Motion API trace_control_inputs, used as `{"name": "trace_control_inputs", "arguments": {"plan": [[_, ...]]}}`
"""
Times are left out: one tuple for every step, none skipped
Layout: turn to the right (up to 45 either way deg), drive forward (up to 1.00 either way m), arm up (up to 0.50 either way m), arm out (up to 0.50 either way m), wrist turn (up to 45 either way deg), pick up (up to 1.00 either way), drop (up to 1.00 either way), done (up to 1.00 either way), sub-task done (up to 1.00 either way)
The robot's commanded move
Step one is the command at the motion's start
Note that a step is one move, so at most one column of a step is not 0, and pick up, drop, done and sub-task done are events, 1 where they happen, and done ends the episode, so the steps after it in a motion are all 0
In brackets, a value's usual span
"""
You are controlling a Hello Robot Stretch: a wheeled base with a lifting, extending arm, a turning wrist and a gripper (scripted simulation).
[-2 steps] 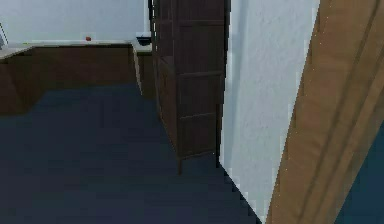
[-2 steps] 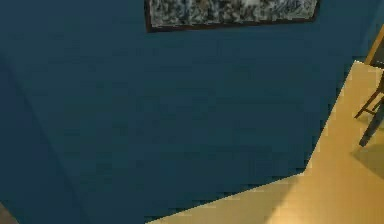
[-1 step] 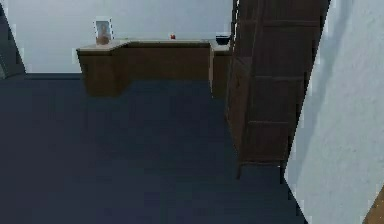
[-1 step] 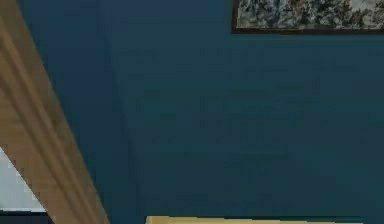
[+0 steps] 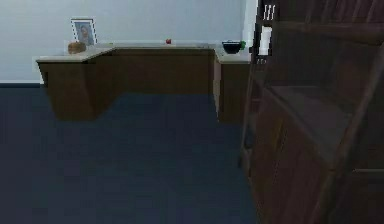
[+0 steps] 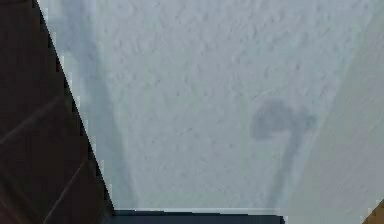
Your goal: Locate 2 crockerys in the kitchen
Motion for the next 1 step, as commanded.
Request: {"name": "trace_control_inputs", "arguments": {"plan": [[0.0,1.00,0.00,0.00,0.0,0.00,0.00,0.00,0.00]]}}
